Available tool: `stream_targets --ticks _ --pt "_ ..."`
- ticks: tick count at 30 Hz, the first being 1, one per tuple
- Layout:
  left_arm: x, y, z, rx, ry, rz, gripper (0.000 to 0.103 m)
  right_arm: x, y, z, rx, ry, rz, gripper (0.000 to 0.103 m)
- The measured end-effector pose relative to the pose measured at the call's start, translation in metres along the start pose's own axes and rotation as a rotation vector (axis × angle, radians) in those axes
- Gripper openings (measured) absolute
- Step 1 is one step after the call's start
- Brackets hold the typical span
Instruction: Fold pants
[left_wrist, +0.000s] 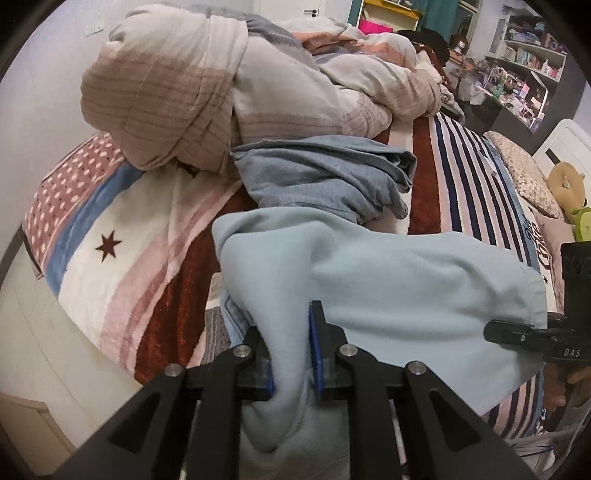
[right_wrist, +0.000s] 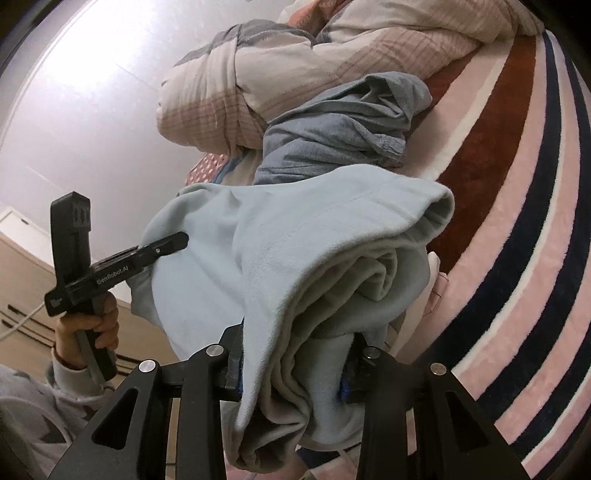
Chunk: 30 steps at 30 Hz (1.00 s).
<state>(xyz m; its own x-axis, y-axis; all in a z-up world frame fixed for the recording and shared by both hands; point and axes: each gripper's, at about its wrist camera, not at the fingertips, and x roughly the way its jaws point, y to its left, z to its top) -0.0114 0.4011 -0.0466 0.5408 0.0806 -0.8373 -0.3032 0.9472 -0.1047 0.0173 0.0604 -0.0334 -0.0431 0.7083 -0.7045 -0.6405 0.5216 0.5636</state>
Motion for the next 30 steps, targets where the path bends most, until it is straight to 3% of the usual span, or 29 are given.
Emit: stream_targets --ticks 3,8,13,18,30 --pt "-0.001 -0.005 -0.006 0.032 -0.066 0.036 0.018 0.001 0.002 -0.004 -0.059 -0.030 0.002 0.035" --pt "0.000 -0.007 -0.021 0.033 -0.209 0.048 0.041 -0.003 -0.004 -0.013 -0.126 -0.081 0.032 0.044" --pt "-0.011 -0.021 -0.039 0.055 -0.356 0.086 0.067 -0.017 0.004 -0.028 -0.208 -0.160 -0.069 0.063" --pt "-0.022 -0.022 -0.048 0.007 -0.405 0.155 0.073 -0.032 0.005 -0.051 -0.170 -0.195 -0.115 0.067" --pt "-0.089 -0.054 -0.074 0.031 -0.507 0.172 0.086 -0.072 0.028 -0.103 -0.190 -0.337 -0.246 0.067"
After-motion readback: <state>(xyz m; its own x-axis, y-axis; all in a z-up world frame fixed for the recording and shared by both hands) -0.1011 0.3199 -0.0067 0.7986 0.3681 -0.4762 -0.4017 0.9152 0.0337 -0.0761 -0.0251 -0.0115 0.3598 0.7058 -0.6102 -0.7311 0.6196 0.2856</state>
